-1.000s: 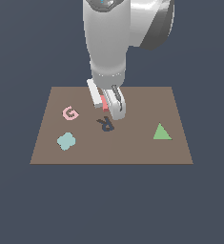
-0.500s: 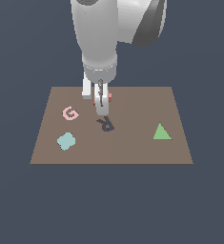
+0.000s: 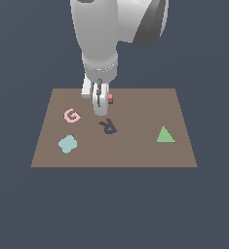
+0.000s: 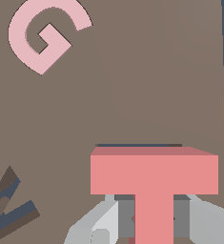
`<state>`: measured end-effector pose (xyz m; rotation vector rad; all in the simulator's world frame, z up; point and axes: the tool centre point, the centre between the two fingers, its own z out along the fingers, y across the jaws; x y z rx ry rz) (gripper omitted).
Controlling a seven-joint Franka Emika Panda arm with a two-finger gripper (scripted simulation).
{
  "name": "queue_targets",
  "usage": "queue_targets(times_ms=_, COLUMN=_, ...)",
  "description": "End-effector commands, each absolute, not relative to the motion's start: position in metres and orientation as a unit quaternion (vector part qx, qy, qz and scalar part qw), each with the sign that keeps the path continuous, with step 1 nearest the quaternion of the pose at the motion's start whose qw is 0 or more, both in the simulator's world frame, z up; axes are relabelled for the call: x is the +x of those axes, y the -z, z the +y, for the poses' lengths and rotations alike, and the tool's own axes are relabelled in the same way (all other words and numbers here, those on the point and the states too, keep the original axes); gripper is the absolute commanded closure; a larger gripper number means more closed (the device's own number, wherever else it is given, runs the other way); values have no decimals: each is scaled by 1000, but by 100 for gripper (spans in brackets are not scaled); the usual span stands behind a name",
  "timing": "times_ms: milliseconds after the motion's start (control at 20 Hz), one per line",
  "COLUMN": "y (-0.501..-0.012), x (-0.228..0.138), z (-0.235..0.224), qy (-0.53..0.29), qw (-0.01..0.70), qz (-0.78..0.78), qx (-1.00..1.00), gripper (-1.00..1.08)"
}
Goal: Insert a designated object into the corresponding slot on a board.
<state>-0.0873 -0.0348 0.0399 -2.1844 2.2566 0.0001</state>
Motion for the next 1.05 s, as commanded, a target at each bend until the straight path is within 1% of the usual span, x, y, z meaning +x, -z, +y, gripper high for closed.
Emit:
queue_targets(times_ms=0, y=-40, x=-87, z=-34, qy=0, qw=1, qz=717, qx=-697, gripper=108)
queue_targets(times_ms=500, y=-30, x=-87, z=-34, qy=0, qw=0, qz=717, qx=-697, gripper=108)
queue_targets(times_ms=550, y=-30, x=-87, z=-34, qy=0, qw=0, qz=717, qx=-697, gripper=-92)
queue_targets(times_ms=1000, y=-30, x=-87, z=-34, qy=0, qw=0, qz=717, qx=-697, gripper=-92)
